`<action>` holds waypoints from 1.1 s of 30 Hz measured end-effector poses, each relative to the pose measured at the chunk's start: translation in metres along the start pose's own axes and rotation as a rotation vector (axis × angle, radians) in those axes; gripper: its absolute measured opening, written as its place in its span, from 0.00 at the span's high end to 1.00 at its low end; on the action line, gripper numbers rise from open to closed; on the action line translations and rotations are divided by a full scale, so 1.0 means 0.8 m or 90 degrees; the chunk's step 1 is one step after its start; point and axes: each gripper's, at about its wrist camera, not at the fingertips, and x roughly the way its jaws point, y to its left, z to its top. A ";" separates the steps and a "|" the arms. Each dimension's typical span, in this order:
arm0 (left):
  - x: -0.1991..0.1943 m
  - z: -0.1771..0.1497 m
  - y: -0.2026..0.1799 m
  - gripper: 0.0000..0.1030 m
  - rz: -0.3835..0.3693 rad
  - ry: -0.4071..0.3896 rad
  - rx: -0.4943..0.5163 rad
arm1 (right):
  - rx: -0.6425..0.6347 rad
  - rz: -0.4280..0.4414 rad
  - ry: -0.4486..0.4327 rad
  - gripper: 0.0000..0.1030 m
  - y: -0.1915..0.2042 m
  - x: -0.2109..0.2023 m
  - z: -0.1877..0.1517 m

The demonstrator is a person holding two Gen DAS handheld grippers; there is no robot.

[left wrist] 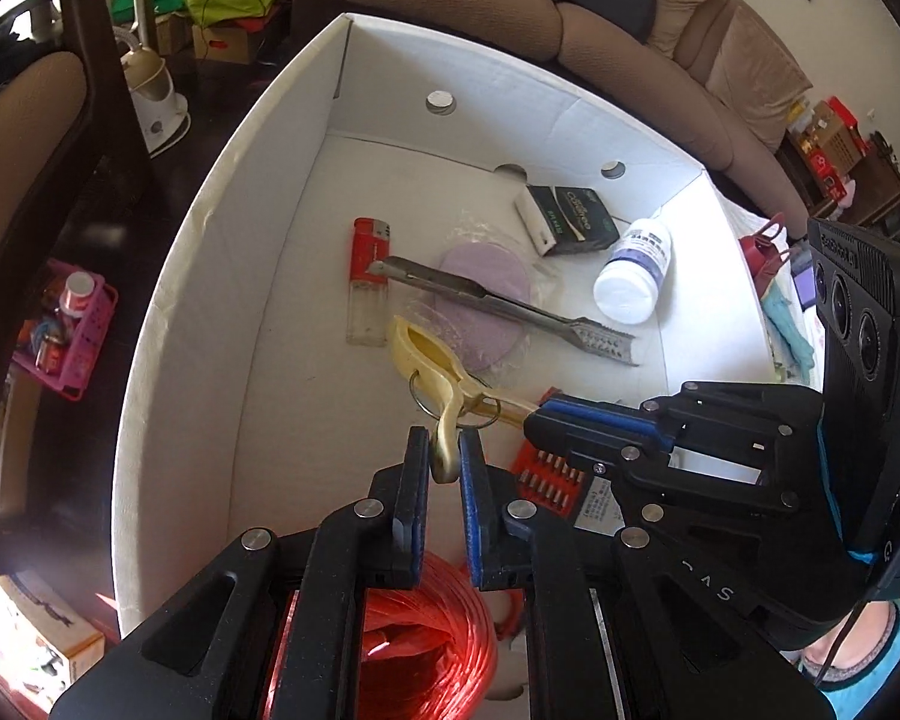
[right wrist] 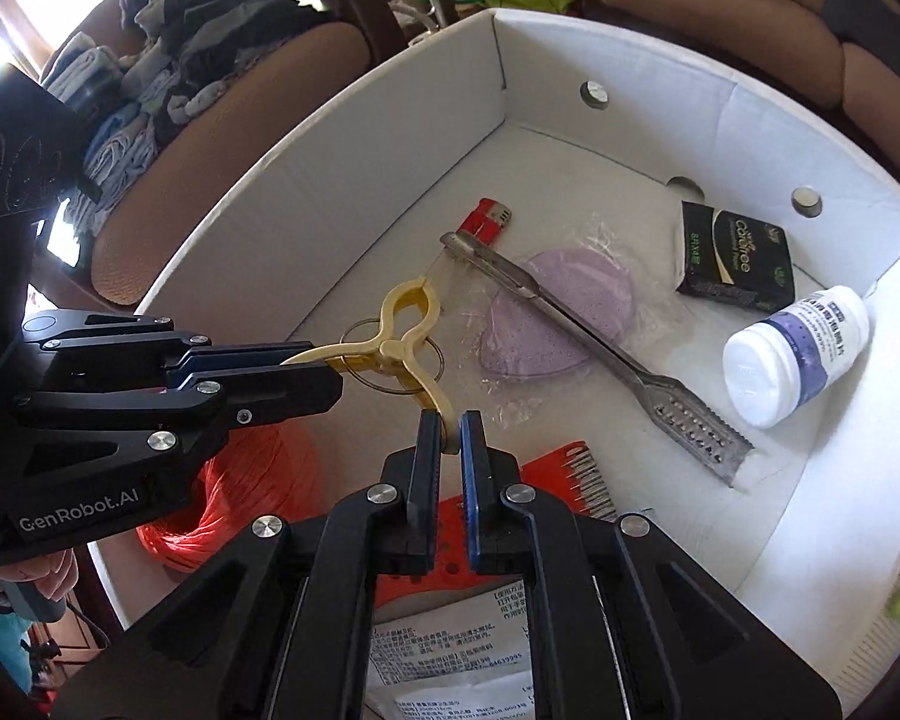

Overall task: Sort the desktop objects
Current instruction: 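Lower the clip into the box and open the left tool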

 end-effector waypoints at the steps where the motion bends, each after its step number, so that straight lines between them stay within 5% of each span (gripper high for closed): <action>1: 0.004 0.001 0.001 0.91 0.003 0.010 -0.003 | 0.006 0.001 0.004 0.93 -0.002 0.005 0.001; 5: 0.008 0.003 0.002 0.91 0.019 0.015 -0.007 | 0.015 -0.003 0.021 0.93 -0.004 0.021 0.001; 9: -0.001 0.003 0.007 0.75 0.016 0.000 -0.023 | 0.009 -0.014 0.042 0.93 -0.001 0.035 -0.001; 19: -0.016 -0.004 0.014 0.73 0.027 -0.003 -0.030 | 0.031 -0.030 0.066 0.90 0.000 0.058 -0.006; 22: -0.018 -0.007 0.017 0.70 0.034 -0.004 -0.035 | 0.057 -0.033 0.058 0.69 -0.010 0.051 -0.008; 25: -0.019 -0.011 0.019 0.67 0.035 -0.004 -0.042 | 0.055 -0.029 0.039 0.68 -0.015 0.036 -0.010; 28: -0.027 -0.018 0.016 0.52 0.023 -0.016 -0.049 | 0.044 -0.040 0.022 0.66 -0.014 0.016 -0.013; 29: -0.031 -0.021 0.012 0.39 0.015 -0.022 -0.048 | 0.042 -0.046 0.015 0.63 -0.010 0.008 -0.015; 30: -0.037 -0.023 0.007 0.14 0.015 -0.030 -0.046 | 0.039 -0.059 0.007 0.50 -0.006 0.000 -0.018; 31: -0.043 -0.026 0.002 0.00 0.030 -0.041 -0.041 | 0.037 -0.076 0.000 0.23 -0.003 -0.009 -0.020; 32: -0.051 -0.029 -0.004 0.00 0.041 -0.056 -0.033 | 0.037 -0.095 -0.010 0.06 0.001 -0.018 -0.023; 33: -0.059 -0.032 -0.009 0.00 0.044 -0.064 -0.027 | 0.036 -0.108 -0.022 0.00 0.006 -0.029 -0.025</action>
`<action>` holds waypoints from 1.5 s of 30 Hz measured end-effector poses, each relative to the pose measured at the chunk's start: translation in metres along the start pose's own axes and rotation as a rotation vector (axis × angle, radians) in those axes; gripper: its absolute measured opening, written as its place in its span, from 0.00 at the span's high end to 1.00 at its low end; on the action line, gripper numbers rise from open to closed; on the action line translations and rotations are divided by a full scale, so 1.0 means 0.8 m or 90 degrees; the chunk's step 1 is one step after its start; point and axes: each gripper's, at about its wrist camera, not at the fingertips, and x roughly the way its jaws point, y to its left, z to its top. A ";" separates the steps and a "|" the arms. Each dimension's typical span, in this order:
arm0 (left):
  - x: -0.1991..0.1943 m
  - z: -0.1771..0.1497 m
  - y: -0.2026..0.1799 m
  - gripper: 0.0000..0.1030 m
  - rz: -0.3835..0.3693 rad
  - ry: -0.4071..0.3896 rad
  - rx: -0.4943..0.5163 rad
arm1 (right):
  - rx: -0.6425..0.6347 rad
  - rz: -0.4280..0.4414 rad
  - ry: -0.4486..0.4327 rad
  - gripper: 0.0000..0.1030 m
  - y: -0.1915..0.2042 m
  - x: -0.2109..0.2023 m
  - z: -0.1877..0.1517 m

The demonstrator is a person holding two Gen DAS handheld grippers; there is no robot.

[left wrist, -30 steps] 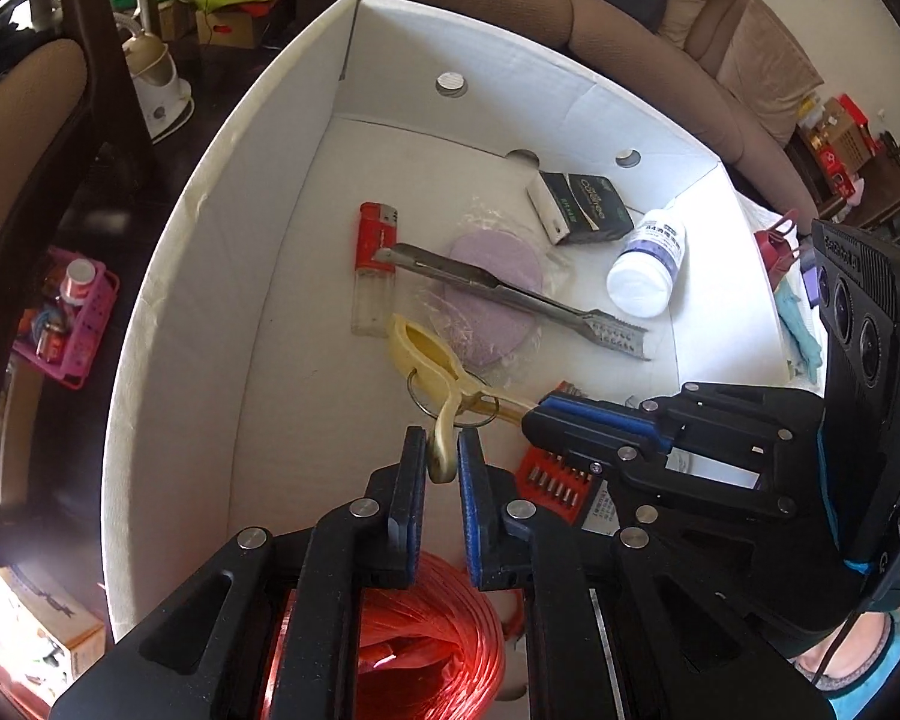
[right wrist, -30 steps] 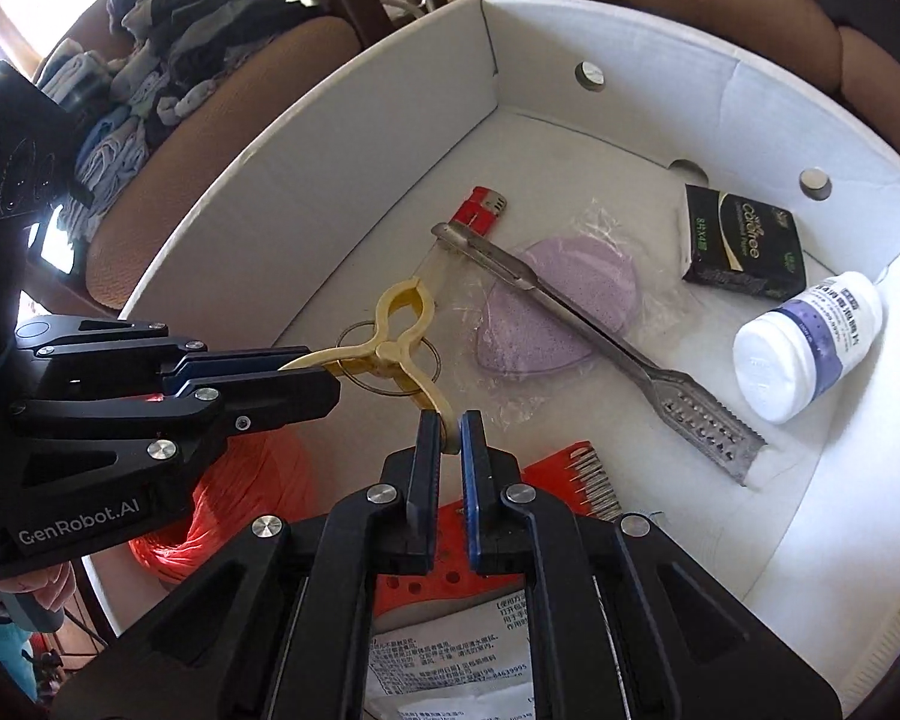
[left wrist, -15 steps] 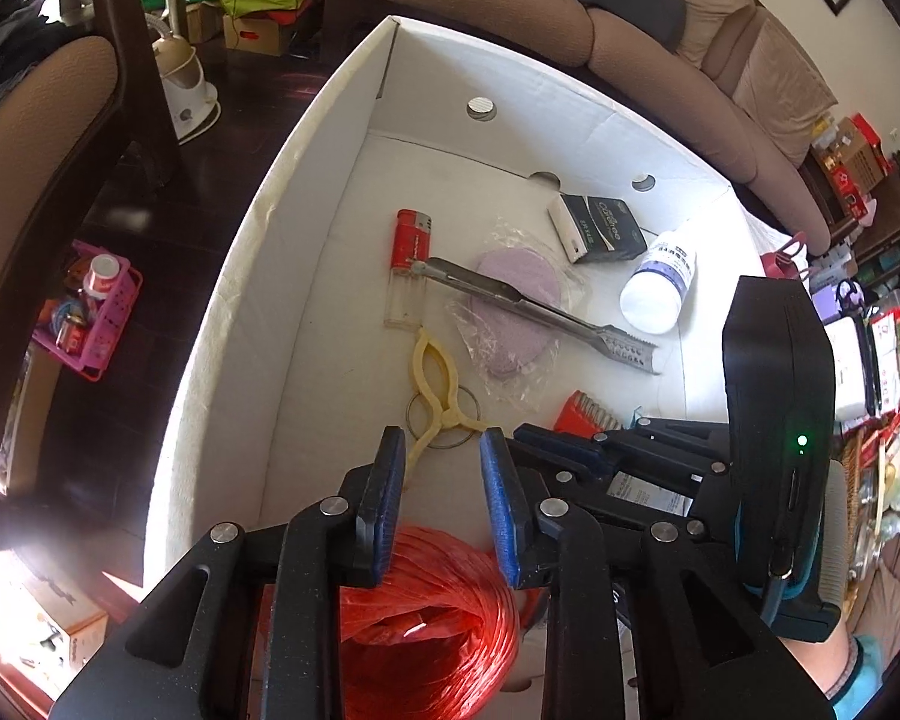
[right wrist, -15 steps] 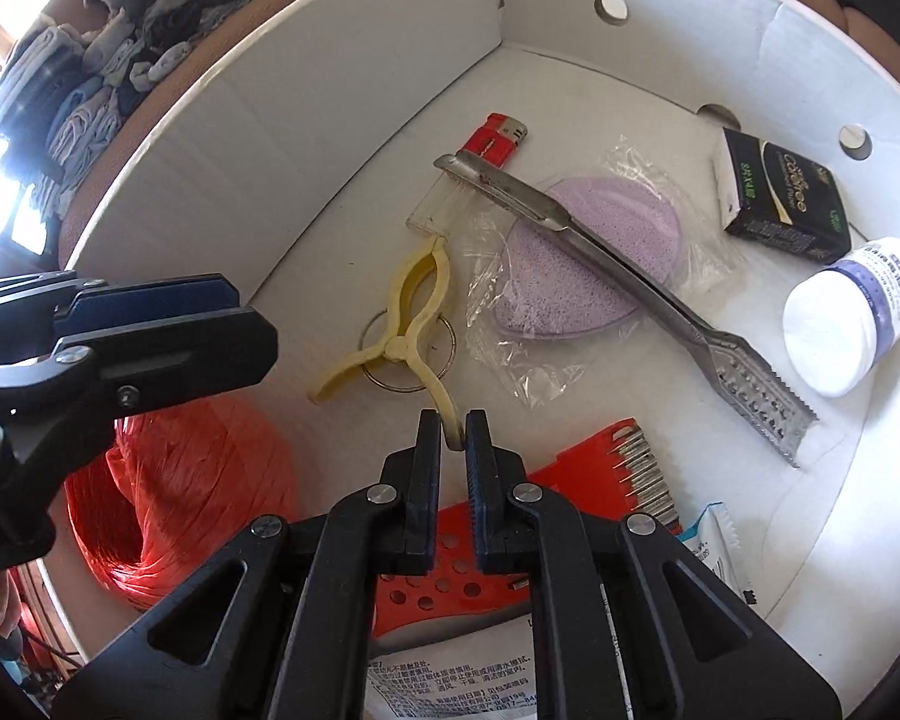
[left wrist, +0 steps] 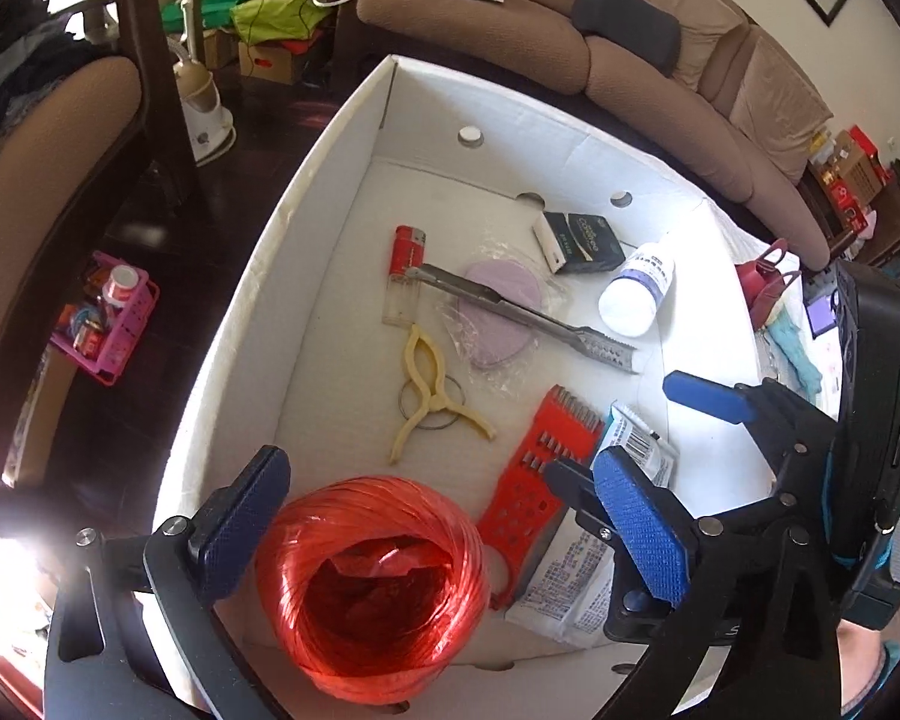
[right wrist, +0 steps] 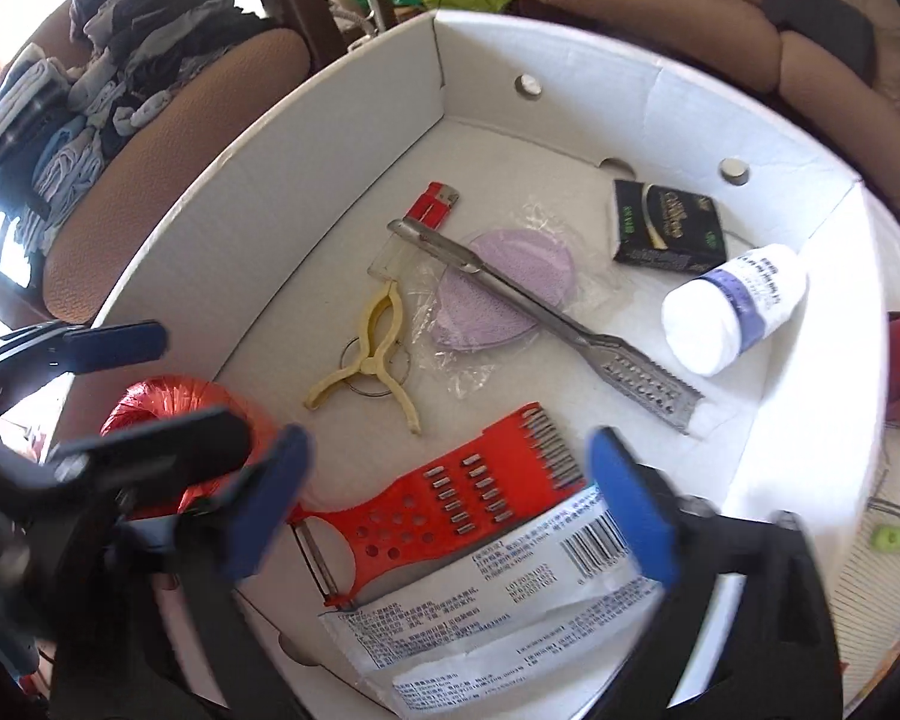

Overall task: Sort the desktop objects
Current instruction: 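Lower the clip into the box and open the left tool, then lift both tools up out of the box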

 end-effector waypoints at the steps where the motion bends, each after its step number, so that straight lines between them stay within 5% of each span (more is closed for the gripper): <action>1: -0.008 -0.002 -0.002 0.00 -0.002 -0.005 -0.002 | -0.001 -0.002 -0.009 0.00 0.000 -0.012 -0.003; 12: -0.104 -0.042 -0.033 0.00 -0.019 -0.060 -0.014 | -0.014 -0.016 -0.071 0.00 0.015 -0.137 -0.039; 28: -0.228 -0.152 -0.123 0.00 0.008 -0.110 0.043 | 0.025 -0.049 -0.150 0.00 -0.010 -0.311 -0.155; 37: -0.258 -0.196 -0.181 0.00 0.004 -0.132 0.064 | 0.039 -0.062 -0.183 0.00 -0.025 -0.383 -0.224; 45: -0.234 -0.238 -0.272 0.00 0.002 -0.143 0.131 | 0.082 -0.093 -0.206 0.00 -0.080 -0.408 -0.294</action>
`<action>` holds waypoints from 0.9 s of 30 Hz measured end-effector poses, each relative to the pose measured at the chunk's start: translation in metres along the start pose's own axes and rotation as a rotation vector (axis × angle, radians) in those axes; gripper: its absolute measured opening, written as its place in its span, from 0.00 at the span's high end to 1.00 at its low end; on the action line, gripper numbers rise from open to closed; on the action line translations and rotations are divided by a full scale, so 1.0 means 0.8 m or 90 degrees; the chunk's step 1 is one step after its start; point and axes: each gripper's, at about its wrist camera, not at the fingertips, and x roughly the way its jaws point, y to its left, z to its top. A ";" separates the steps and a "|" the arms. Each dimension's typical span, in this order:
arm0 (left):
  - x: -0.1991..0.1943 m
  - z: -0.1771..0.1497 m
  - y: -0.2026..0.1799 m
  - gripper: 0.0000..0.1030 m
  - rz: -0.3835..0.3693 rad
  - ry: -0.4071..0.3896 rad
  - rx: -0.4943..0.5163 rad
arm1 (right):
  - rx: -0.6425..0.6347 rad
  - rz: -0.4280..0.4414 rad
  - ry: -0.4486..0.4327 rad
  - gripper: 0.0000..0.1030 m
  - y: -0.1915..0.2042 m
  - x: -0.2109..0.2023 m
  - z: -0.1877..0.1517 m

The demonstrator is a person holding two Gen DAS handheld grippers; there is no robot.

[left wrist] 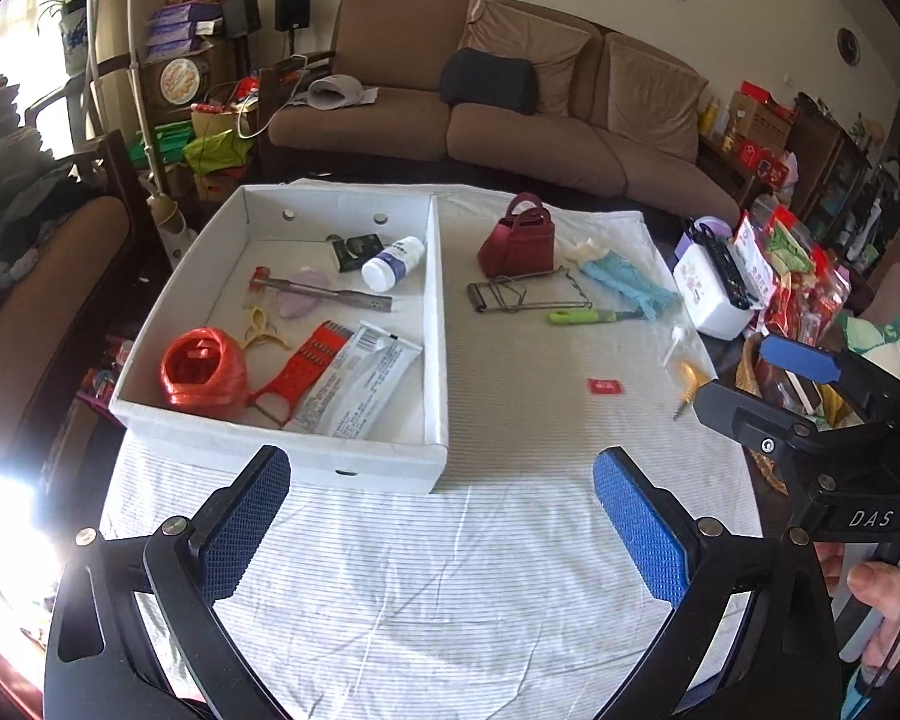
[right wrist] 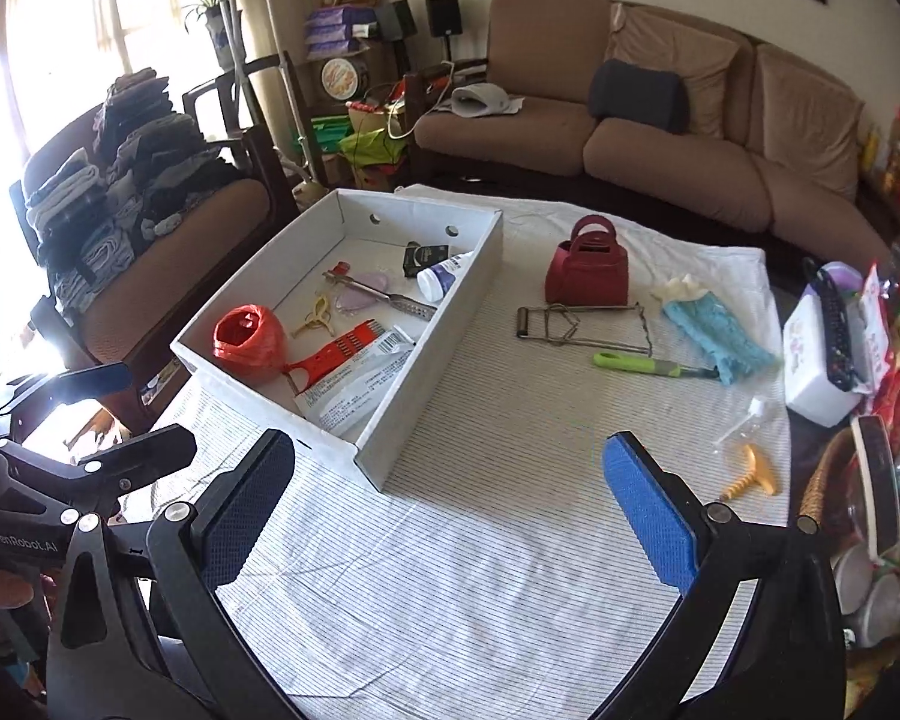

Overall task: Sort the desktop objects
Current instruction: 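Lift both tools up out of the box, then move both tools back over the table toward the remaining items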

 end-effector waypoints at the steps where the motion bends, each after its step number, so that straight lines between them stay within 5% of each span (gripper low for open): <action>1: 0.005 -0.002 -0.011 0.00 -0.007 0.003 0.002 | 0.006 -0.006 0.000 0.00 -0.010 -0.002 -0.006; 15: 0.122 -0.045 -0.143 0.00 -0.044 0.023 0.065 | 0.101 -0.115 0.028 0.00 -0.180 0.030 -0.108; 27: 0.249 -0.089 -0.158 0.00 -0.037 0.071 0.046 | 0.153 -0.157 0.044 0.00 -0.238 0.125 -0.191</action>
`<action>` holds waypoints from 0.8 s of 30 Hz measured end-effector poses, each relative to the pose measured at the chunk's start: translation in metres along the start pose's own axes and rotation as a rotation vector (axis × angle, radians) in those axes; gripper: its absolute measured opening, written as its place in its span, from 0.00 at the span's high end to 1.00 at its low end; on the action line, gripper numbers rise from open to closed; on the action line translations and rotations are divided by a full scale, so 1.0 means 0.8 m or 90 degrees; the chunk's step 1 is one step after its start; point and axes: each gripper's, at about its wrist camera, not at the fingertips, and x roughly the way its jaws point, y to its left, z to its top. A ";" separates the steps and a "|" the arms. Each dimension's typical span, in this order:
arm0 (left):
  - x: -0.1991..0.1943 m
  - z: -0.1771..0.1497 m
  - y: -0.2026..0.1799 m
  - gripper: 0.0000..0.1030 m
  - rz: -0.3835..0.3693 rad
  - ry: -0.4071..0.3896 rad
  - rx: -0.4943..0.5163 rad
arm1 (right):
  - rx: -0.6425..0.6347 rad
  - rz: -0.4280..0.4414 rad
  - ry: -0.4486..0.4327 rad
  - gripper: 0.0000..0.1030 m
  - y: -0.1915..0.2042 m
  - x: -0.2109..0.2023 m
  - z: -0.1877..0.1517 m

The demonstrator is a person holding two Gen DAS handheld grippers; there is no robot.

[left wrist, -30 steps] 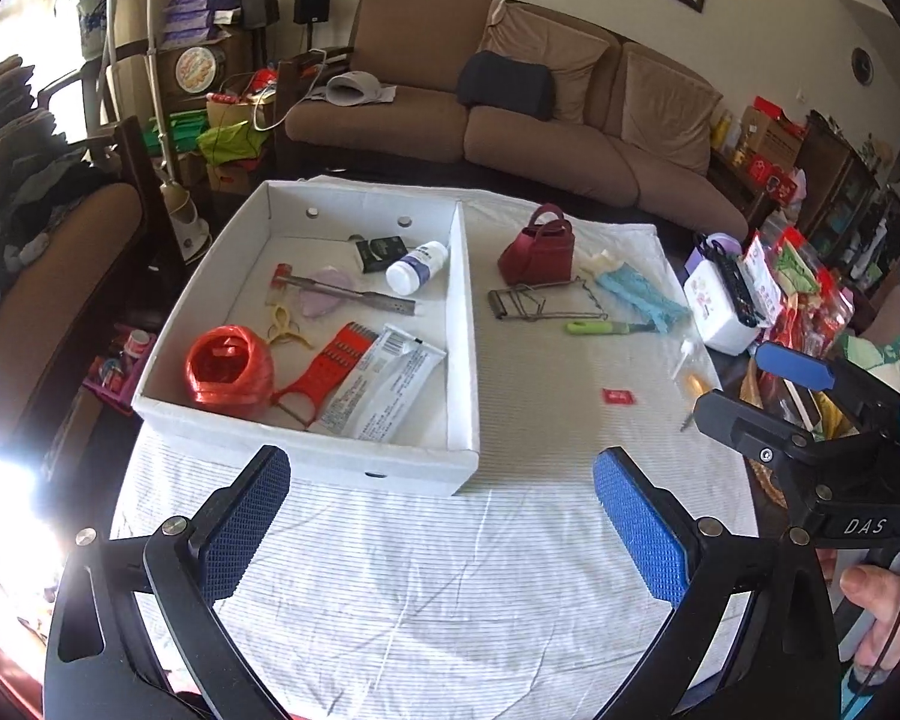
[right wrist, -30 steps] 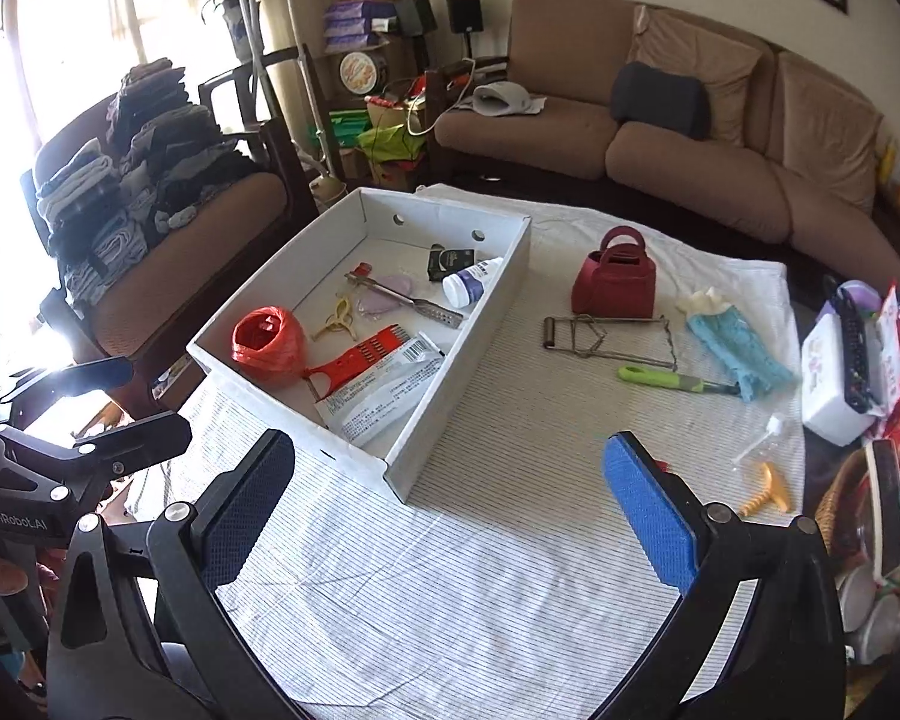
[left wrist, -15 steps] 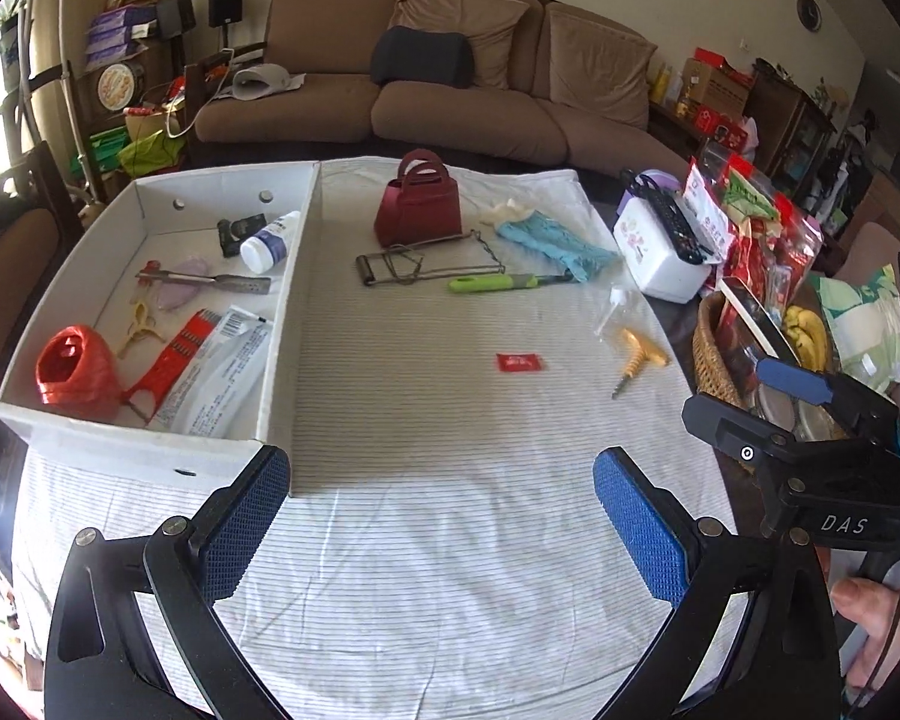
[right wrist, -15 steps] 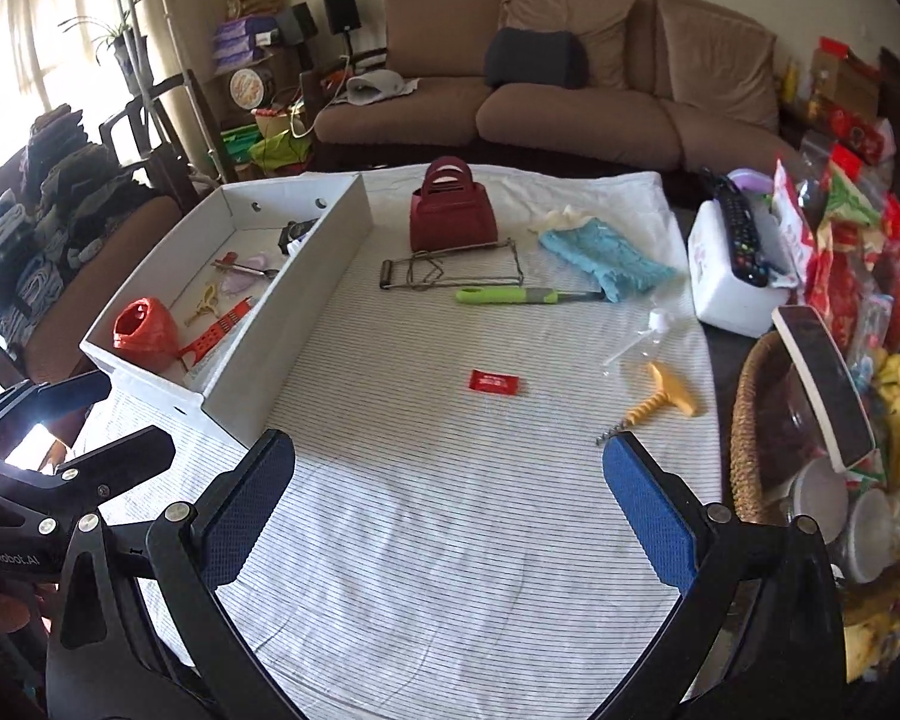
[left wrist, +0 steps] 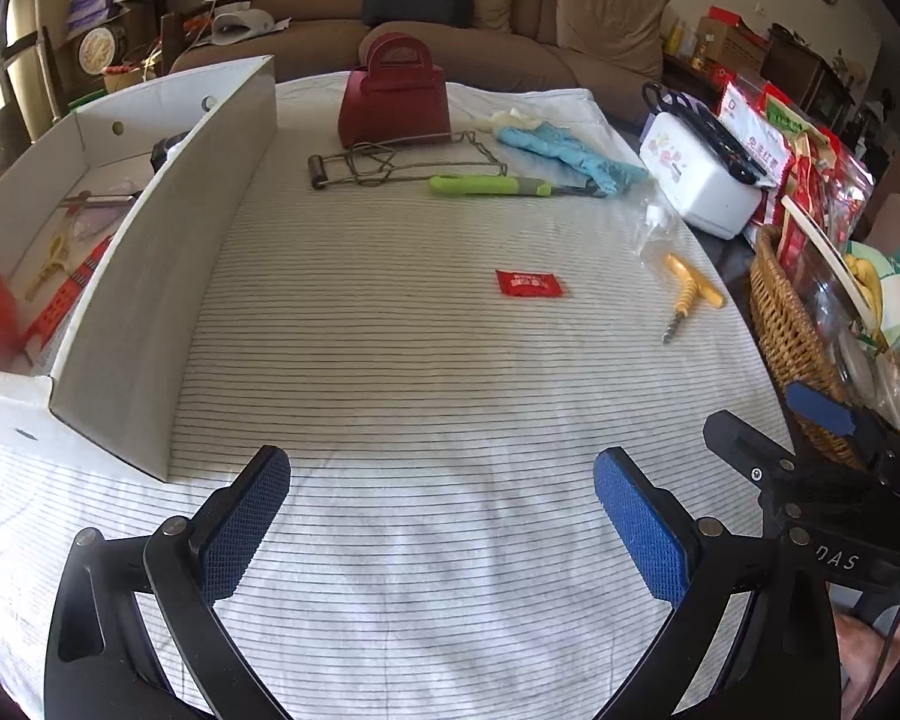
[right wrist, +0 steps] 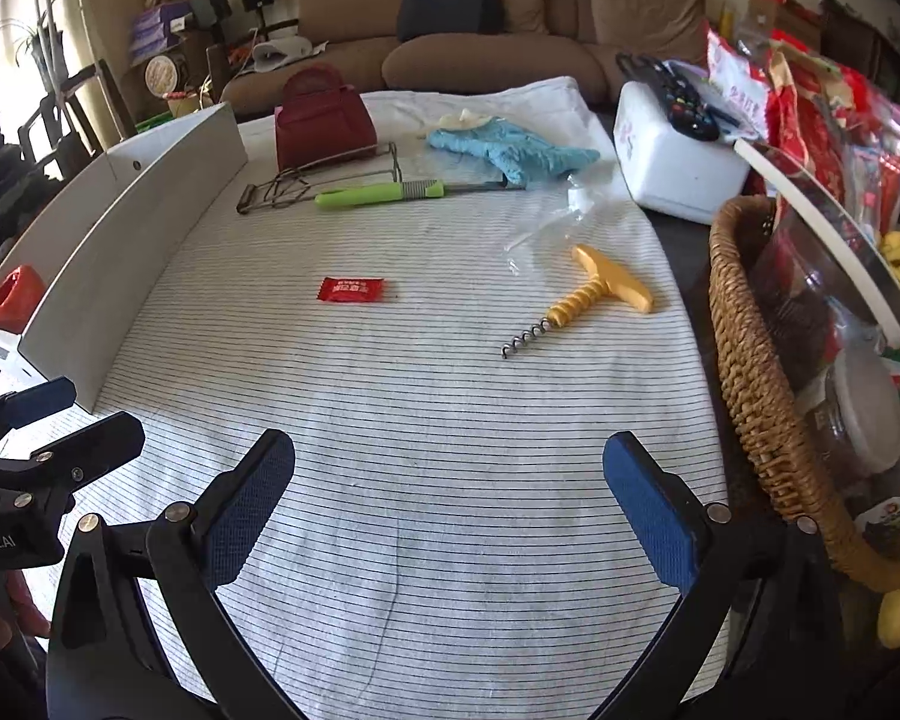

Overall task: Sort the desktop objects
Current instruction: 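Move both tools back over the table toward the remaining items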

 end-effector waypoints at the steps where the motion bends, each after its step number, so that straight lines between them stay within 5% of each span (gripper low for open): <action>1: 0.007 0.000 -0.001 0.00 0.001 0.002 0.005 | -0.001 0.000 0.003 0.00 -0.001 0.007 -0.002; 24: 0.097 -0.002 -0.003 0.00 0.032 0.020 0.047 | 0.011 -0.009 0.025 0.00 -0.011 0.088 -0.016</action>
